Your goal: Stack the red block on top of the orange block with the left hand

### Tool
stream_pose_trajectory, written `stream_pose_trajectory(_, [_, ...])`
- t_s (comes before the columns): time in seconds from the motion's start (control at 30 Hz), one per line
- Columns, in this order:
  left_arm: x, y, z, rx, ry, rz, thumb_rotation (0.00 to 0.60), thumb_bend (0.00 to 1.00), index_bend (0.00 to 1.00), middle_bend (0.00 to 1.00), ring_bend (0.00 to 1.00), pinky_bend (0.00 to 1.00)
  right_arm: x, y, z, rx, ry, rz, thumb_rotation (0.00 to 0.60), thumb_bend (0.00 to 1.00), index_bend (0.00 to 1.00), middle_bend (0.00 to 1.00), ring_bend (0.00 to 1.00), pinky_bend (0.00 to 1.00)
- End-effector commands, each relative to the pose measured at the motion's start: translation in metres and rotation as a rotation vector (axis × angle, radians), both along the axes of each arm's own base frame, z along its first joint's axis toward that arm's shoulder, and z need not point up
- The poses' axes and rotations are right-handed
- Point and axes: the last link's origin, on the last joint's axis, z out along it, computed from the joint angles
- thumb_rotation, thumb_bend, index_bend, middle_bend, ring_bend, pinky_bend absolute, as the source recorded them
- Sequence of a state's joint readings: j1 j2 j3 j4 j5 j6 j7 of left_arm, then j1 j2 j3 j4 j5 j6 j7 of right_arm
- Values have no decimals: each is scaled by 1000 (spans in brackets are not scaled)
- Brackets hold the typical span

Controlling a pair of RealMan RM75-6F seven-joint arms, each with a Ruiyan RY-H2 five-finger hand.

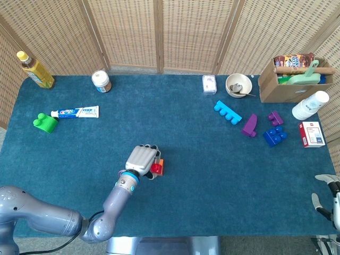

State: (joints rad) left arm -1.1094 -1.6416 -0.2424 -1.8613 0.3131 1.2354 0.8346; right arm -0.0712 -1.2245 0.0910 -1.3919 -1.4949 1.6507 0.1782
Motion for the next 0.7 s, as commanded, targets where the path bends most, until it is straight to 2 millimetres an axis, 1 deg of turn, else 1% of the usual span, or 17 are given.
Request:
stream_pose_trajectory(0.03, [0,-1,-1,-2,4,-1,600,308,513,275,255,303,0,0,0,-1,0,0,600,322,329,356,283,370])
stream_pose_trajectory(0.43, [-3,-1,-3,0,8,2,600,309,506,273,255,305,-1,1,0,-1,0,-2,600,320,330,355,283,370])
stream_pose_trajectory(0.7, [-3,-1,-2,0,13,-6,600,309,442,263,244,308,0,0,1,-3,0,-1,600,321,329,356,283,370])
